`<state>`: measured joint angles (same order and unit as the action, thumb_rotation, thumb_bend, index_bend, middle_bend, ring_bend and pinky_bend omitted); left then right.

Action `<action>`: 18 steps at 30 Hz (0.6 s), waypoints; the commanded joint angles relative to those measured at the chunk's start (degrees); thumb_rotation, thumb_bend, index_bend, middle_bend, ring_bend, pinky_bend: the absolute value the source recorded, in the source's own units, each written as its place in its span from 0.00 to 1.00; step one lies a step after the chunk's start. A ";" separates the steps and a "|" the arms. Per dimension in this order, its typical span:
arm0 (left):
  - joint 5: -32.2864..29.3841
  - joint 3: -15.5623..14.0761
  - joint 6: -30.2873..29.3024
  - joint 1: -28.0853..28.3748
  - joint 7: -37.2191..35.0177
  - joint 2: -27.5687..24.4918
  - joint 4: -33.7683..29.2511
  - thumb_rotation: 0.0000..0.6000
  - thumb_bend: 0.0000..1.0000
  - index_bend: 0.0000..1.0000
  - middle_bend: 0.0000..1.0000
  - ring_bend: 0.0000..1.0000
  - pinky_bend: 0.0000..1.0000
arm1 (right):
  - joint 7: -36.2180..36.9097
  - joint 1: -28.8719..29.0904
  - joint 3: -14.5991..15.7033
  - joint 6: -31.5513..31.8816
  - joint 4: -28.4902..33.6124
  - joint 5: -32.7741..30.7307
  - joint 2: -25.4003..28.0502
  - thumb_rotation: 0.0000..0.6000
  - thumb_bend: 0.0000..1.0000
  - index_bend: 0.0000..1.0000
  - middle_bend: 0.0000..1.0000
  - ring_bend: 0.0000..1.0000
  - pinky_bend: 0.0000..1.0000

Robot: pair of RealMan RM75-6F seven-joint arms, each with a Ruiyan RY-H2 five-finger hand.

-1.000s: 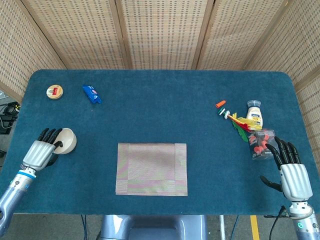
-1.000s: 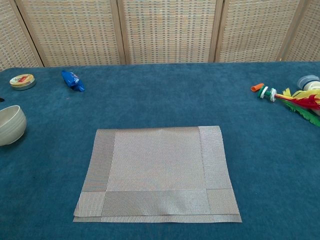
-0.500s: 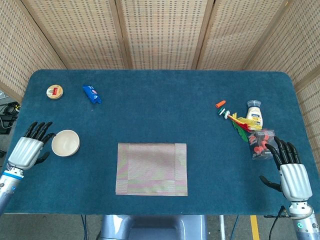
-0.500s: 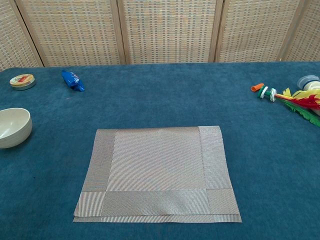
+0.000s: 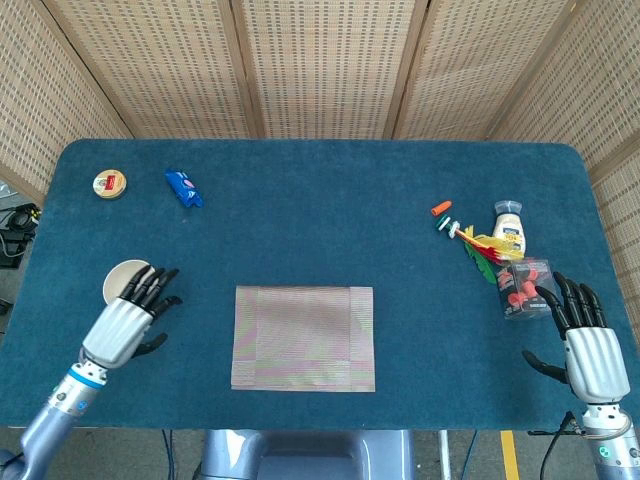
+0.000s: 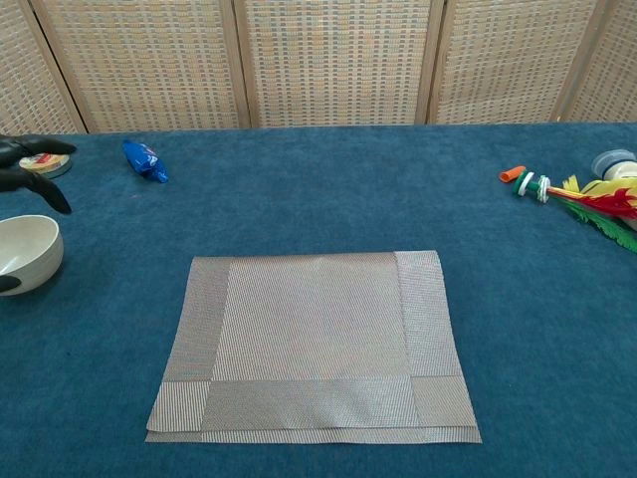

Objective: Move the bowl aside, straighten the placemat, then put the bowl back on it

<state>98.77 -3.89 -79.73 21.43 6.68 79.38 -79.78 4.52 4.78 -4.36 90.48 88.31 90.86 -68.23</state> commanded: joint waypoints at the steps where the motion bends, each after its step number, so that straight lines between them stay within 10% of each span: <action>1: 2.10 -1.69 2.82 0.60 4.92 3.71 -2.55 1.00 0.22 0.37 0.00 0.00 0.00 | 0.55 -0.10 -0.21 0.15 0.02 -0.31 0.23 1.00 0.15 0.17 0.00 0.00 0.11; 18: 3.42 -4.13 8.58 0.54 14.01 12.06 -1.20 1.00 0.23 0.48 0.00 0.00 0.00 | 2.00 -0.31 -0.40 0.47 0.18 -0.43 0.76 1.00 0.15 0.17 0.00 0.00 0.11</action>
<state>102.23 -7.96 -71.28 21.99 20.52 91.32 -81.14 6.51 4.47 -4.76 90.94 88.49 90.43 -67.48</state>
